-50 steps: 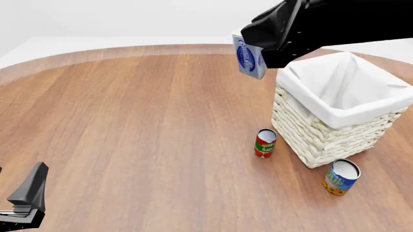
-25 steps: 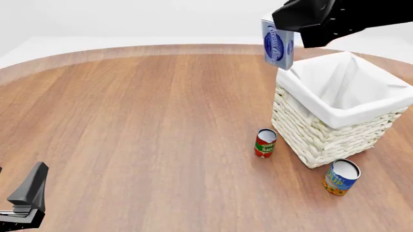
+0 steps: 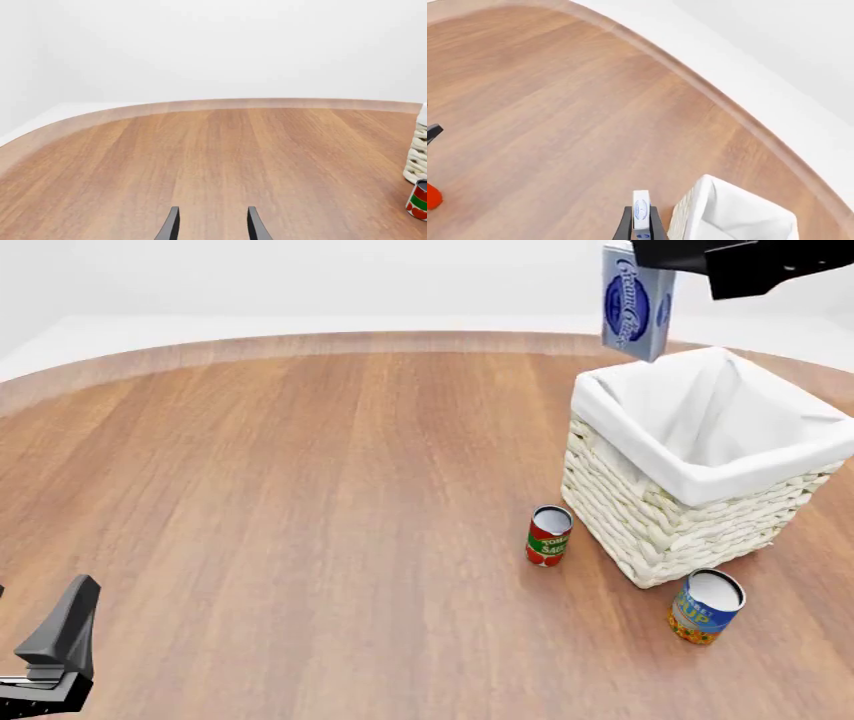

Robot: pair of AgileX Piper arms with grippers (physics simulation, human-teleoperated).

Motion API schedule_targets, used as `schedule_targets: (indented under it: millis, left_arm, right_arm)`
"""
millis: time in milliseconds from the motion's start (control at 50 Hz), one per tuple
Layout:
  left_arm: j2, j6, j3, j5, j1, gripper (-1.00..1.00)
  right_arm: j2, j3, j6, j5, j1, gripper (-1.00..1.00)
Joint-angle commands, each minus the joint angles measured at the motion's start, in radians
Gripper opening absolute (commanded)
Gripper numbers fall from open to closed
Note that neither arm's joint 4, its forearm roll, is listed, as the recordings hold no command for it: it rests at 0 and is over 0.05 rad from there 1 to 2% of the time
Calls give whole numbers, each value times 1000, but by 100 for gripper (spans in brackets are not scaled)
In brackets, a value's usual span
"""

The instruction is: Pick up the alphabet soup and the cream cheese box, and put them in the basket.

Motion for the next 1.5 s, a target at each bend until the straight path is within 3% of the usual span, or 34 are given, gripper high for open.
schedule_targets:
  millis: [20, 400, 900, 1500]
  left_arm:
    - [0, 0, 0, 0, 0, 100]
    - [0, 0, 0, 0, 0, 100]
    - [0, 0, 0, 0, 0, 100]
    - [0, 0, 0, 0, 0, 100]
  right_arm:
    - [-15, -23, 3, 19, -56, -100]
    - [-11, 58, 12, -17, -194, -100]
    - [-71, 149, 119, -81, -302, -100]
    - [-67, 250, 143, -155, -388, -100]
